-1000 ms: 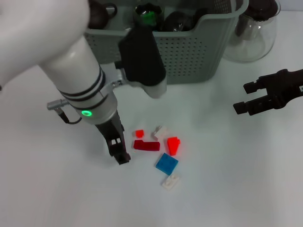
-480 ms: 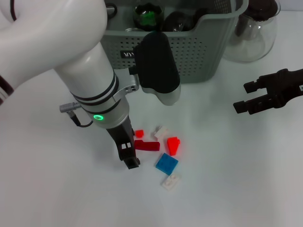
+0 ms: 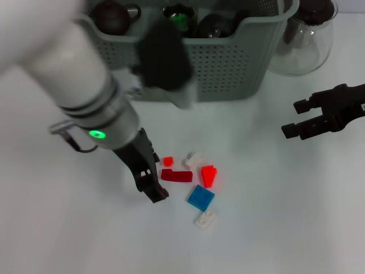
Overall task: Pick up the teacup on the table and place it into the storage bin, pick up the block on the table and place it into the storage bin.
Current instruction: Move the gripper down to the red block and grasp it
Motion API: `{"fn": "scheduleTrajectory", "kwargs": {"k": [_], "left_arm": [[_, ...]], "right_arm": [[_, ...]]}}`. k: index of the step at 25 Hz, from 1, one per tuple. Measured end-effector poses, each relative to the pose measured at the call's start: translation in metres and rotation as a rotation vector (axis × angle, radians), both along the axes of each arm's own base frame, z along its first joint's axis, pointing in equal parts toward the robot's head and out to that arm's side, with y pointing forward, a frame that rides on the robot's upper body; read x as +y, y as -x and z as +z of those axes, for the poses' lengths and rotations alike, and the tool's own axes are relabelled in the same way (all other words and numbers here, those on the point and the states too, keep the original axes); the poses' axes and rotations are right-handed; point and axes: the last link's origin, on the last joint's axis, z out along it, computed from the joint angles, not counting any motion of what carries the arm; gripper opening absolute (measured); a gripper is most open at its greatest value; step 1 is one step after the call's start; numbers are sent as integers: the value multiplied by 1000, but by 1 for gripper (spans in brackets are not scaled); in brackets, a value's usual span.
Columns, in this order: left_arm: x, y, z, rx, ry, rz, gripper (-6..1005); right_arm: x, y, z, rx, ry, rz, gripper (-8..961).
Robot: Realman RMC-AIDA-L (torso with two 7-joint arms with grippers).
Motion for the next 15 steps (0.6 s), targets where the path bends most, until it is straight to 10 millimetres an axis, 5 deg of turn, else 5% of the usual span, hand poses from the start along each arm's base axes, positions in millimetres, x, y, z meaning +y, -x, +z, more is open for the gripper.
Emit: {"fn": "scheduleTrajectory", "kwargs": {"k": [9,15], "left_arm": [[-16,30,81,-748,-10,140,758],[-21,76,90,-1109,-146,73,759]], "right_arm": [[-2,17,-1,23,64,74,908],[4,42,-12,-16,141,162,908]]}}
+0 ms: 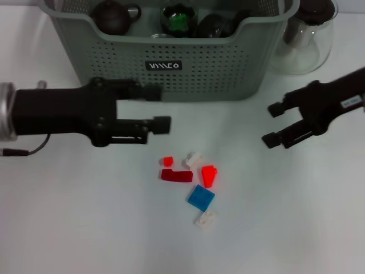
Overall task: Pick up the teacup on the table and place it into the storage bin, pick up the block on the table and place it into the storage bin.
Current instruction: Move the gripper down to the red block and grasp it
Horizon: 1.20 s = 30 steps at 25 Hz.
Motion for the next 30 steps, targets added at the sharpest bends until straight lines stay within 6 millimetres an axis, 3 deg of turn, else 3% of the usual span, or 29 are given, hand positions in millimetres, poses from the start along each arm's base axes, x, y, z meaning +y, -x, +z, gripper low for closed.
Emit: {"fn": "scheduleTrajectory", "kwargs": {"k": [10,16,21,30], "left_arm": [[-8,39,-17,-9,-163,84,761],[-16,61,-22,31,-229,114,795],[-22,70,-16,36,-264,124,873],[-32,73,-23,84,-274,23,873]], "right_arm": [[6,69,-36,-235,145,220,908],[3,93,-54,-347,183,291,909],[-1,104,-69,-422,202,332,908],[-11,104,-95,-480,230,353,879]]}}
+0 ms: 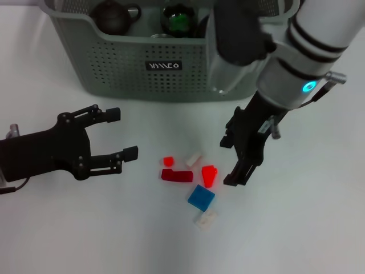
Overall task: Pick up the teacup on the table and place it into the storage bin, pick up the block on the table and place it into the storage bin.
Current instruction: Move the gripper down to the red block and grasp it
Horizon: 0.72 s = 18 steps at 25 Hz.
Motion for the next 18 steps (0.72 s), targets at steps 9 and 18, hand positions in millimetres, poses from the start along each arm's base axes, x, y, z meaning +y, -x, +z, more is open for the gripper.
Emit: {"fn": "scheduleTrajectory", "kwargs": {"k": [9,18], "left_arm": [[-1,1,-1,10,5,-3,873],[0,0,-3,0,14,-1,873]], "right_arm": [[-7,-3,-23,-48,-5,46,877],[-11,-9,-38,-60,-18,41,876]]}}
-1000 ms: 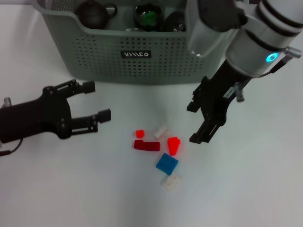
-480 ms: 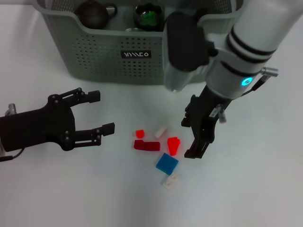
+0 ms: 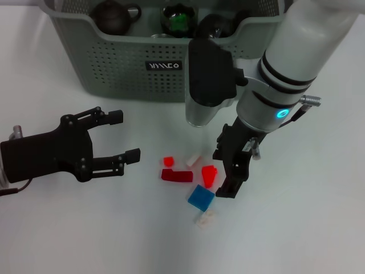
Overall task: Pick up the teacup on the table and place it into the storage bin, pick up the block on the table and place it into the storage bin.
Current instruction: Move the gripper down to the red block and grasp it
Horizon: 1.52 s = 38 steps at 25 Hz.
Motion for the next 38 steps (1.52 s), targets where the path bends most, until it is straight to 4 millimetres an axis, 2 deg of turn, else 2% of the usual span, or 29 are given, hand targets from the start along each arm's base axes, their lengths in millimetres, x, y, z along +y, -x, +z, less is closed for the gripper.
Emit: {"fn": "scheduleTrajectory", "kwargs": {"k": [6,17,22,38], "left_arm": [[0,0,0,-5,-2,5,874],[-2,2,-1,-11,-2,13,874],[-3,2,-2,-12,-1,15,874],[-3,3,-4,-16,-2,24,873]], "right_arm": [[1,-2,-4,10,-21,-2,877],[0,-3,-10,21,-28,2,768],[-1,-6,-13,12,-32,10,641],[1,-6,-15,26,-48,14,641]]}}
